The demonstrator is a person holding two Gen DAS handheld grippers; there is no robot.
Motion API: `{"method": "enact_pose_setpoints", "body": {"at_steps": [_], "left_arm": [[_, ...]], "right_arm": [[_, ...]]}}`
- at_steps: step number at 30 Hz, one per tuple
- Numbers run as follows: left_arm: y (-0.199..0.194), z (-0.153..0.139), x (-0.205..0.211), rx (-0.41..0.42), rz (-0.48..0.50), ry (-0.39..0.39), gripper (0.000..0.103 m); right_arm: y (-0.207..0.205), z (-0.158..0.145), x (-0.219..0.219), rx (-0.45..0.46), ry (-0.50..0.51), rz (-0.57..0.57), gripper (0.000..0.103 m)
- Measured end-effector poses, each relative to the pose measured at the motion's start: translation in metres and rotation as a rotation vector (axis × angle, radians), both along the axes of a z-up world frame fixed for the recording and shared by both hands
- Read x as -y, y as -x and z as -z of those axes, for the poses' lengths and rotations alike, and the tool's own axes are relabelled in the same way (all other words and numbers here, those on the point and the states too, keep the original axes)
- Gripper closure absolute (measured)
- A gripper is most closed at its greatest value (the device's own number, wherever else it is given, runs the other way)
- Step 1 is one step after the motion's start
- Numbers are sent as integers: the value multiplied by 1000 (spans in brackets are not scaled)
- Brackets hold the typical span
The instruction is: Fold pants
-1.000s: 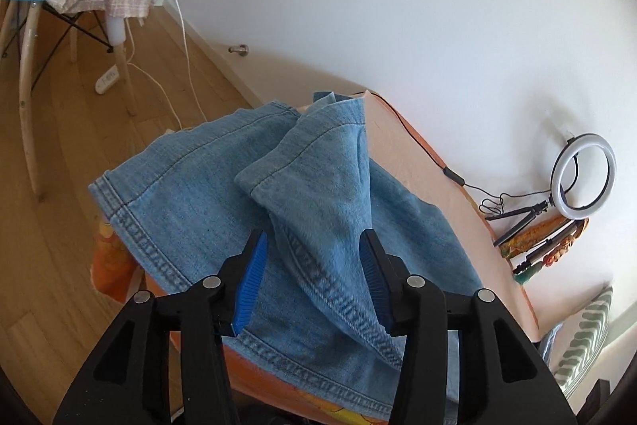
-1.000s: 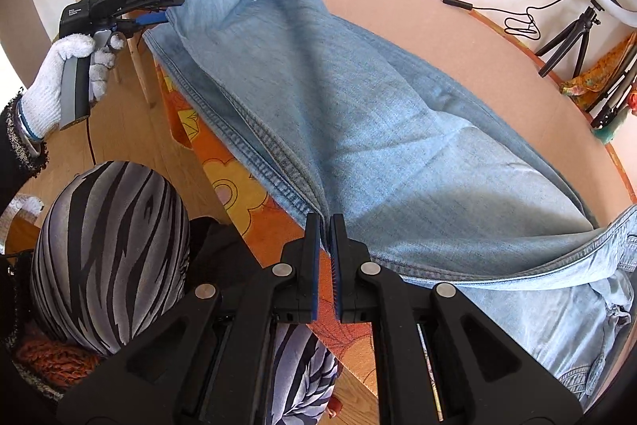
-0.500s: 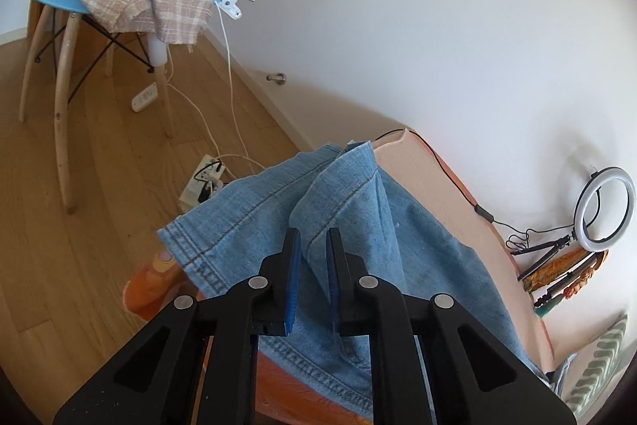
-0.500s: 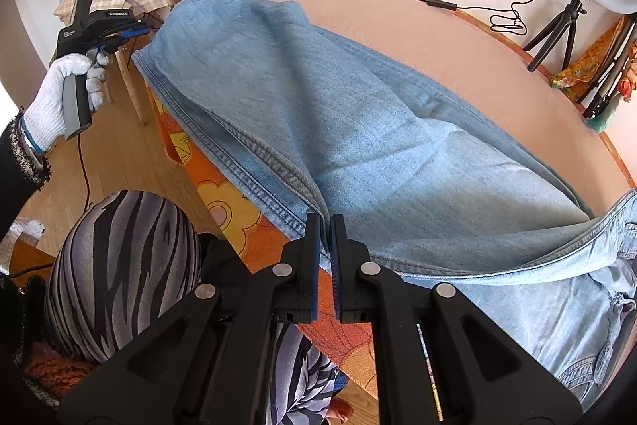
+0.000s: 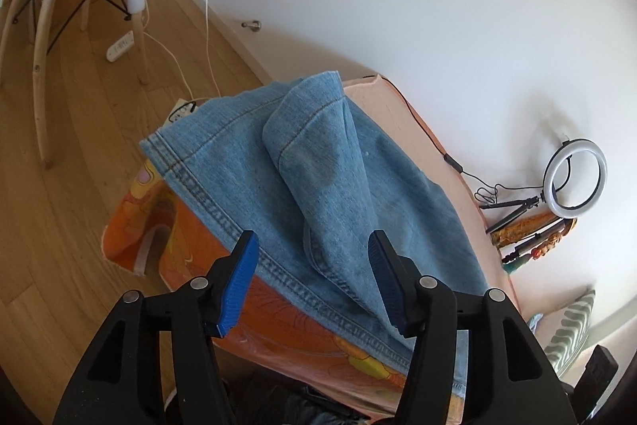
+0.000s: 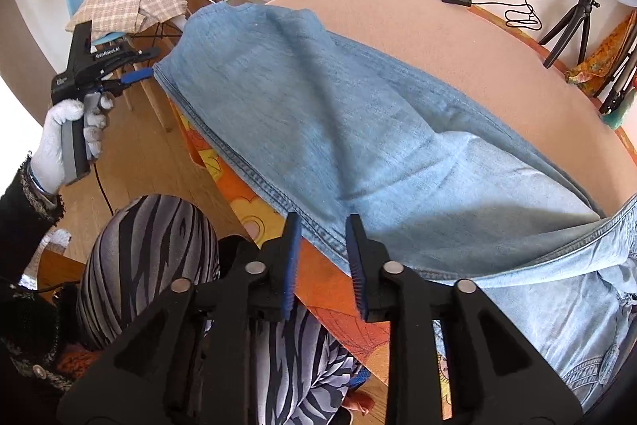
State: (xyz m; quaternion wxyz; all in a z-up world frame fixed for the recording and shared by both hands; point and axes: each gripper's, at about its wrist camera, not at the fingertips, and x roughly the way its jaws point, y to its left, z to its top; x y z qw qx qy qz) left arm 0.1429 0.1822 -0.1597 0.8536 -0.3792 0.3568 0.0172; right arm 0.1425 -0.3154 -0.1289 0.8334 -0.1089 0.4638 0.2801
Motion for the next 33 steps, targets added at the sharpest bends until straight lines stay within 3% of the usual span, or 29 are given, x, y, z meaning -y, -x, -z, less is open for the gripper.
{"method": "enact_pose_setpoints", "body": {"at_steps": [1, 2, 8, 14, 21, 24, 26, 33], "left_arm": [[-1, 4, 3, -11, 6, 14, 46], [-3, 7, 5, -18, 13, 27, 46], [-7, 12, 12, 2, 34, 83, 46], [-18, 11, 19, 54, 56, 160, 46], [-18, -8, 19, 152, 18, 102, 46], [-16, -19, 12, 188, -13, 36, 46], [-14, -21, 8, 208, -28, 32, 46], [-24, -5, 2, 121, -7, 33, 46]], "right_arm": [[-3, -6, -3, 7, -22, -2, 54], [-7, -12, -6, 16, -44, -5, 52], [-59, -43, -41, 33, -146, -49, 46], [-131, -49, -109, 12, -180, -147, 45], [-227, -27, -189, -94, -231, -215, 45], [-258, -13, -222, -127, -210, -244, 45], [-275, -1, -243, -148, -191, -258, 45], [-312, 39, -298, -244, -186, -268, 45]]}}
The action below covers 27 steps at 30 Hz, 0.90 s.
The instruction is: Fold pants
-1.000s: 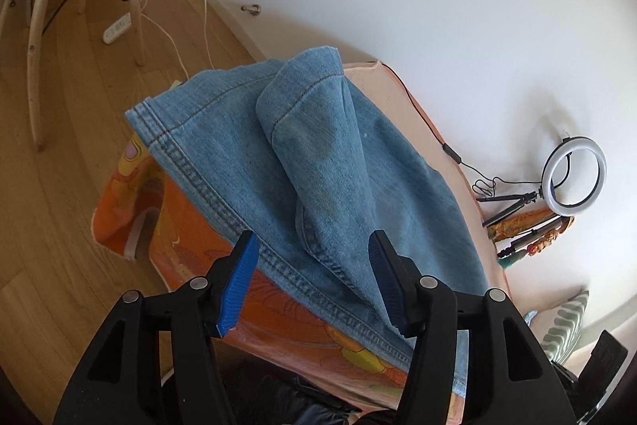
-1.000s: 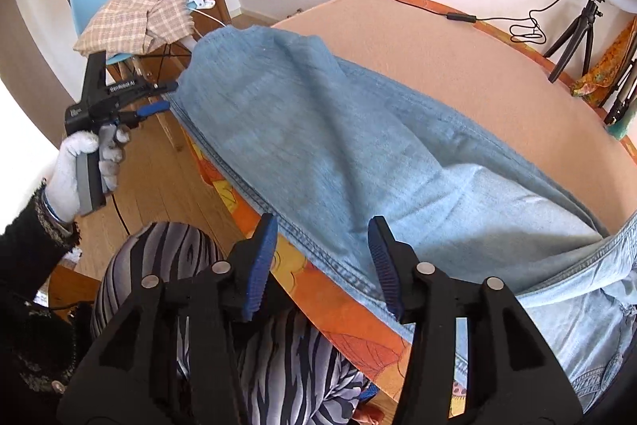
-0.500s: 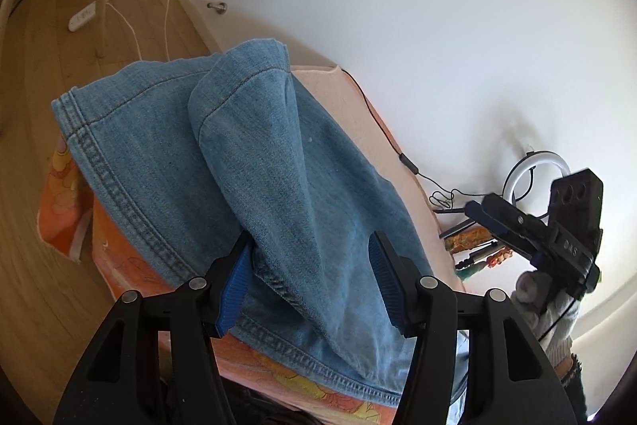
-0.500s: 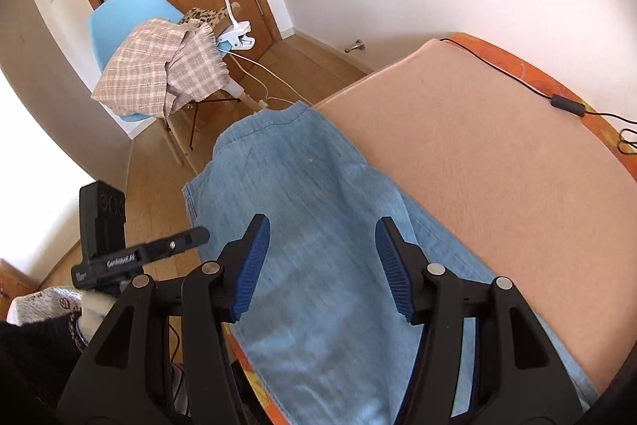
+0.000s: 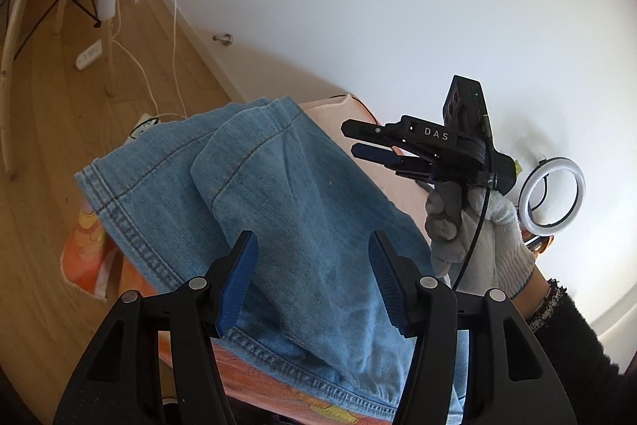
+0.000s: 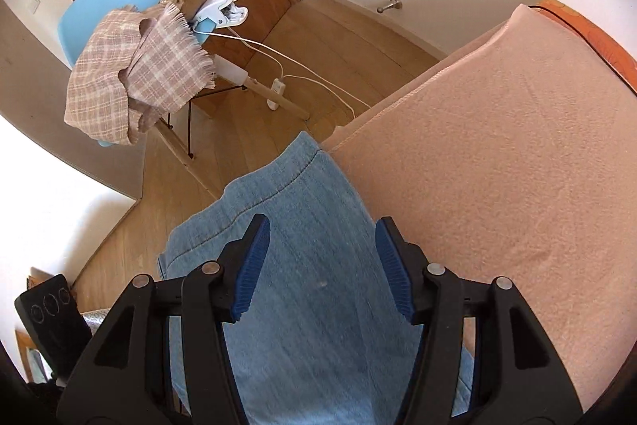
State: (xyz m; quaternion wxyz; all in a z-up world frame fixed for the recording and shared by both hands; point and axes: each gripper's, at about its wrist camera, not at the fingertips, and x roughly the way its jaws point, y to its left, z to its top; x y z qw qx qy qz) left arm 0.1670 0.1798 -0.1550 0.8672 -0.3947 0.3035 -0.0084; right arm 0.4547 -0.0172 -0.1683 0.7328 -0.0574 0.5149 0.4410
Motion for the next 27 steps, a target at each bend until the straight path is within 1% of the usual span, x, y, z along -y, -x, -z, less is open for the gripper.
{"method": "enact_pose_setpoints", "body": {"at_steps": [3, 5, 6, 7, 8, 9, 10, 13, 16, 18, 19, 21, 22, 24, 25, 26, 27], "left_arm": [[5, 3, -4, -20, -15, -25, 46], [7, 3, -9, -26, -29, -61, 46], [6, 3, -14, -35, -33, -67, 46], [5, 4, -18, -46, -35, -57, 46], [5, 4, -21, -50, -36, -40, 46], [7, 5, -24, -49, -40, -31, 46], [9, 4, -24, -49, -44, -37, 46], [12, 6, -20, -56, -36, -43, 46], [11, 11, -13, -74, -14, -41, 46], [10, 13, -7, -81, 8, -44, 46], [9, 14, -4, -79, 19, -36, 46], [7, 15, -1, -83, 32, -14, 46], [6, 16, 0, -83, 40, 5, 46], [6, 19, 4, -93, 57, 35, 46], [6, 19, 8, -95, 70, 50, 46], [7, 20, 11, -98, 86, 67, 46], [8, 20, 14, -96, 99, 83, 46]], "right_arm": [[-3, 9, -14, -1, 18, -22, 45], [-1, 12, -22, 14, 34, -42, 48], [0, 13, -25, 29, 46, -49, 53], [1, 15, -27, 37, 57, -55, 64], [1, 16, -29, 41, 66, -57, 72], [2, 19, -31, 41, 74, -61, 90], [3, 20, -32, 40, 79, -70, 97], [13, 17, -36, 93, 97, -107, 100], [18, 1, -31, 170, 98, -95, 101], [14, -10, -22, 190, 76, -76, 101], [11, -15, -18, 180, 53, -70, 101], [3, -19, -14, 128, 21, -66, 101], [1, -18, -16, 120, 18, -65, 98], [0, -16, -23, 126, 27, -74, 82], [-1, -12, -28, 123, 33, -78, 63], [-2, -9, -34, 125, 40, -81, 52], [-2, -4, -40, 129, 48, -83, 52]]}}
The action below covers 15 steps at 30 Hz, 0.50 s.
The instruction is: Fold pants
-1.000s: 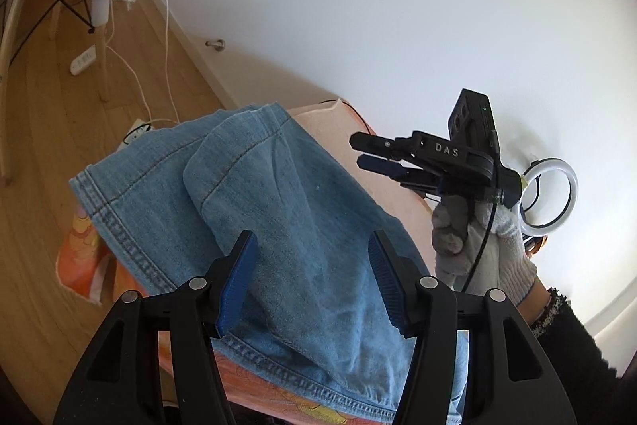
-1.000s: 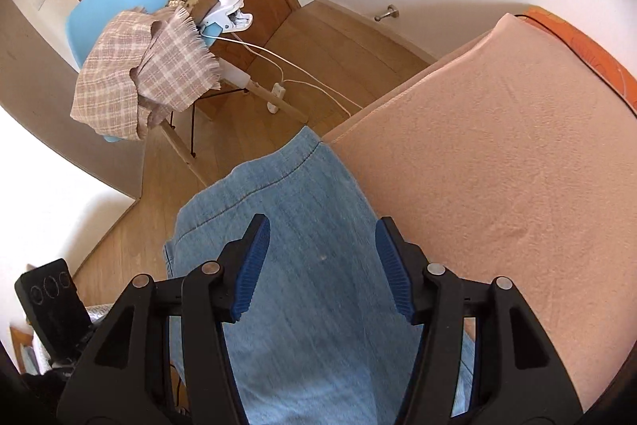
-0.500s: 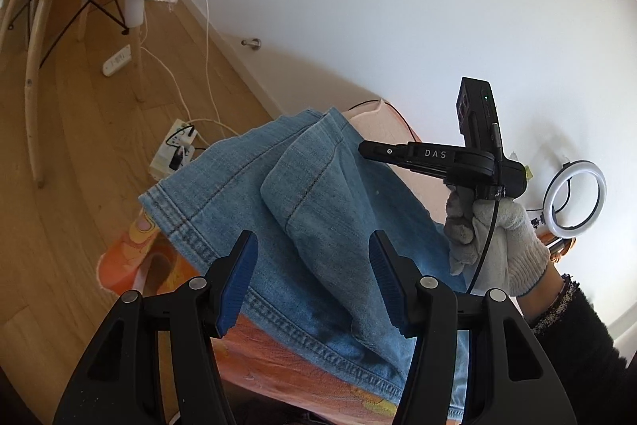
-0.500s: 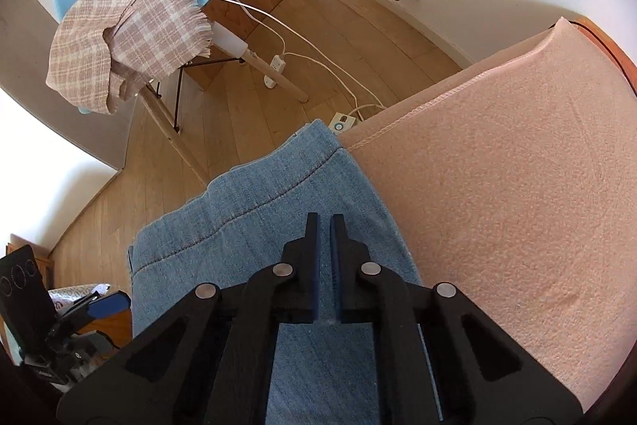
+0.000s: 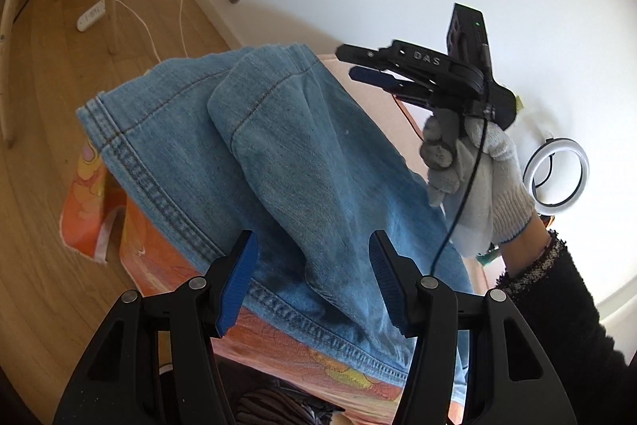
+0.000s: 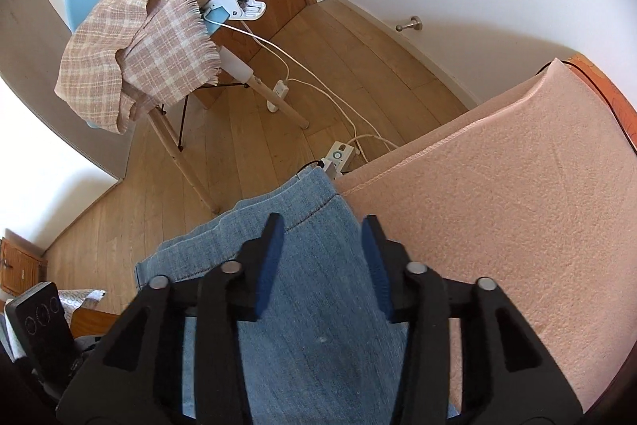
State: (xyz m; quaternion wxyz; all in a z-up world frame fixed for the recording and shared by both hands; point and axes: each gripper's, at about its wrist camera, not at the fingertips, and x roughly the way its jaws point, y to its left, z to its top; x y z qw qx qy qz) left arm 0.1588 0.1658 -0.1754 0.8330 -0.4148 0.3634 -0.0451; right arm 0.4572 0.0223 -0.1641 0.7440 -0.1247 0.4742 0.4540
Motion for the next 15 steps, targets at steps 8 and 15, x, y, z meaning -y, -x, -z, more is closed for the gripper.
{"method": "enact_pose_setpoints", "body": {"at_steps": [8, 15], "left_arm": [[-11, 2, 10, 71, -29, 131, 46], [-11, -16, -4, 165, -158, 50, 46]], "right_arm": [[-14, 30, -30, -43, 35, -16, 54], [-16, 29, -26, -49, 10, -19, 93]]}}
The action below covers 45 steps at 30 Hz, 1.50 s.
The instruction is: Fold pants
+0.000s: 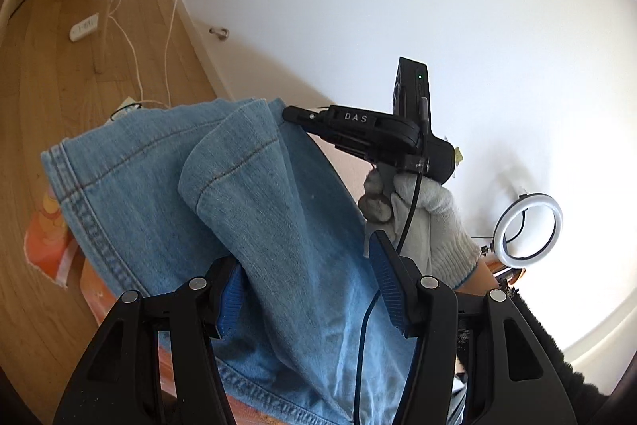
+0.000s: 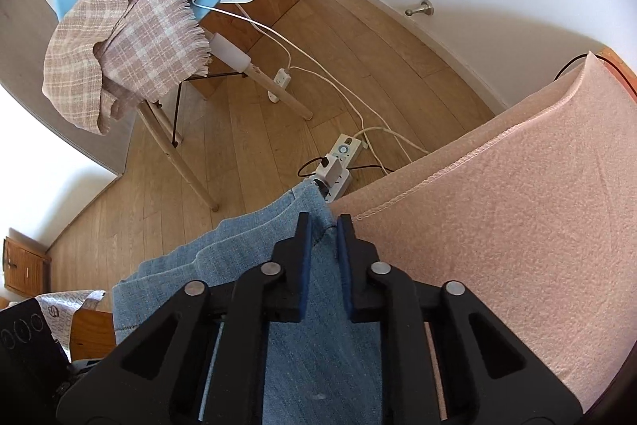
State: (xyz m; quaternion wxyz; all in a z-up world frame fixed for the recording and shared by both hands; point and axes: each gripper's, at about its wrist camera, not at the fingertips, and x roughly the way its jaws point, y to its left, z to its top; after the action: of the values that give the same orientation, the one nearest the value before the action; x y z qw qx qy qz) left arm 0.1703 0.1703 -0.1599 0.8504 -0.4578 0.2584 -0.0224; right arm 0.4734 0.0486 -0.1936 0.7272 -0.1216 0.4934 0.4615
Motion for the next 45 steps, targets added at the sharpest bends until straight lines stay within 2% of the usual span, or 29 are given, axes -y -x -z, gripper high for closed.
{"method": "enact_pose_setpoints", "body": {"at_steps": [3, 6, 8, 10, 12, 13, 24, 32, 39, 45], "left_arm": [[0, -1, -7, 11, -55, -16, 48], [2, 0, -15, 2, -106, -68, 48], [-8, 8, -23, -43, -86, -73, 59], [-12, 17, -28, -78, -82, -86, 80], [-12, 23, -33, -80, -85, -77, 96], [-11, 24, -35, -82, -91, -73, 97], [9, 27, -62, -70, -155, -65, 99], [11, 35, -69, -98, -158, -80, 99], [10, 43, -68, -143, -151, -84, 99], [14, 33, -69, -184, -154, -150, 93]], "right_arm": [[1, -2, 1, 4, -13, -5, 95], [3, -5, 2, 23, -11, -10, 96], [5, -7, 1, 28, -14, -15, 96], [6, -7, -1, 37, -6, -13, 96], [9, -8, -3, 51, 0, -12, 97], [10, -10, -3, 61, 1, -14, 97], [27, -48, -23, 152, -38, -40, 99], [25, -25, -44, 143, -12, -24, 99], [18, 2, -46, 100, 9, -5, 99], [19, -6, -38, 71, -21, 49, 92]]}}
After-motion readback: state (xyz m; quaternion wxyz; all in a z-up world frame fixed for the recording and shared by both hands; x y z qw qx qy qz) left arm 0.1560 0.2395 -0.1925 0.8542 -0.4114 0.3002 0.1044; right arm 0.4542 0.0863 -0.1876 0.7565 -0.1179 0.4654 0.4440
